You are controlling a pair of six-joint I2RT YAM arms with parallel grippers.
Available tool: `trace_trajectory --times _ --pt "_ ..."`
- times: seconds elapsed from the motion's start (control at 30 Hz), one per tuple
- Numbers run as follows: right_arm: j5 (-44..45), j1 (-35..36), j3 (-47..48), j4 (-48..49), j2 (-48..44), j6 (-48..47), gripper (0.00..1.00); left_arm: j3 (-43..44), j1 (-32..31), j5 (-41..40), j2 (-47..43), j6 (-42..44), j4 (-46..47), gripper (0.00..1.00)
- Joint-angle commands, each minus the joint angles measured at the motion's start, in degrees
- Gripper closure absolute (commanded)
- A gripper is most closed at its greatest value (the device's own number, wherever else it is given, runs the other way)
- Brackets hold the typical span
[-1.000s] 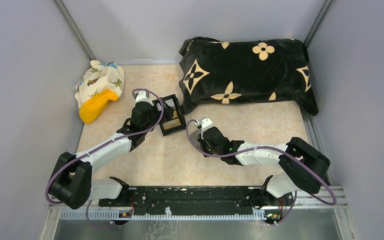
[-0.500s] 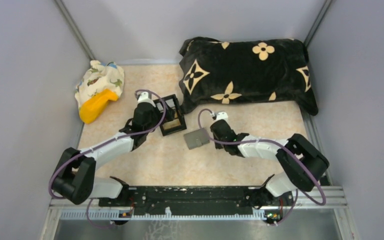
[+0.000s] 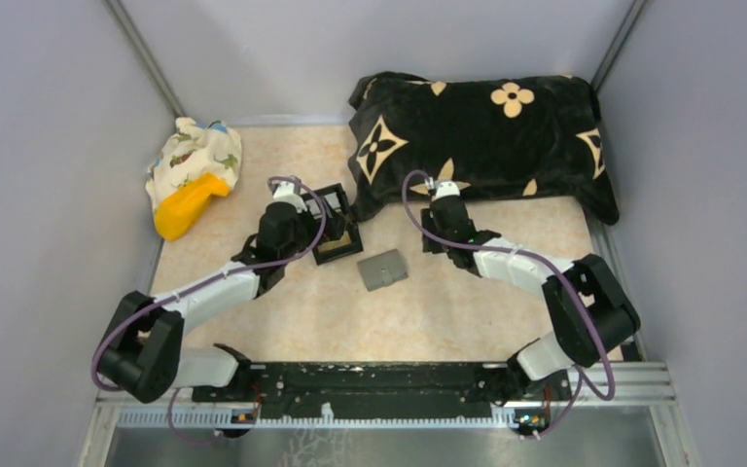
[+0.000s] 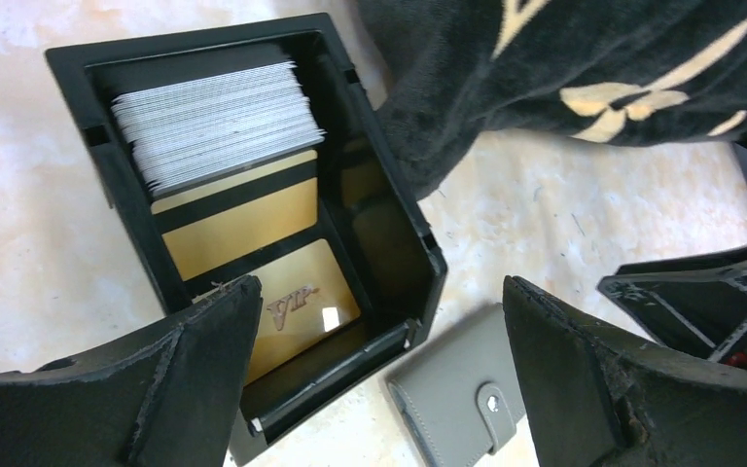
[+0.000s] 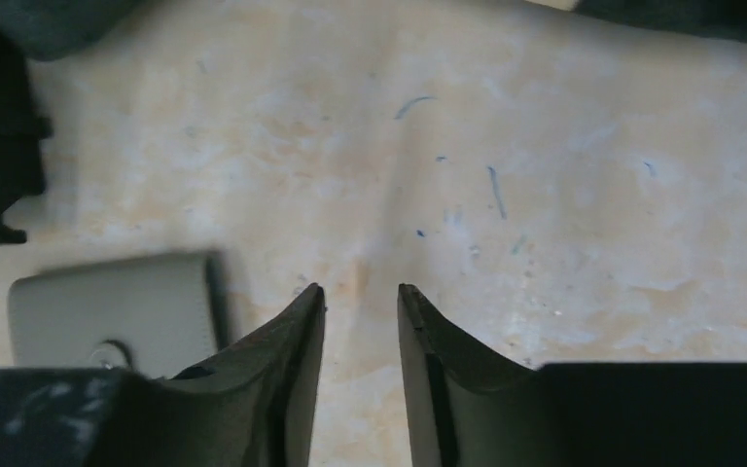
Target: Take the credit cards out of the card holder
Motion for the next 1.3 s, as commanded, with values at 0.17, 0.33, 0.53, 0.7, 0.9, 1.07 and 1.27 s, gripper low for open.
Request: trace_trajectory --times 0.17,0.33,0.53,0.7,0.9,1.07,1.27 --pt "-8.68 8.86 5.94 6.12 6.56 3.6 0.52 -1.67 -1.23 0.44 -4.23 2.43 3.73 0.01" --pt "-11.67 9.91 11.1 5.63 12.85 4.43 0.48 -1.27 -1.31 -0.38 -4.75 2.96 2.07 0.01" --pt "-10.84 11.36 14.07 4.11 16.42 2.87 0.5 -2.76 -1.33 -1.92 -5.61 3.23 1.47 0.01" --pt "-11.49 12.46 15.13 4.16 20.75 2.66 0.73 -2.83 -1.33 -1.62 -3.22 3.45 3.24 0.01" --pt "-13.7 15.38 11.88 7.03 20.59 4.32 0.93 -2.54 -1.31 -0.64 -1.72 2.7 3.71 0.01" --pt "-13.13 19.66 7.98 6.15 17.67 4.03 0.97 -2.51 -1.31 -1.94 -2.66 3.29 2.42 0.01" --pt "-12.3 22.09 1.75 6.95 9.68 6.84 1.0 -2.52 -1.36 -0.77 -3.46 2.8 2.78 0.01"
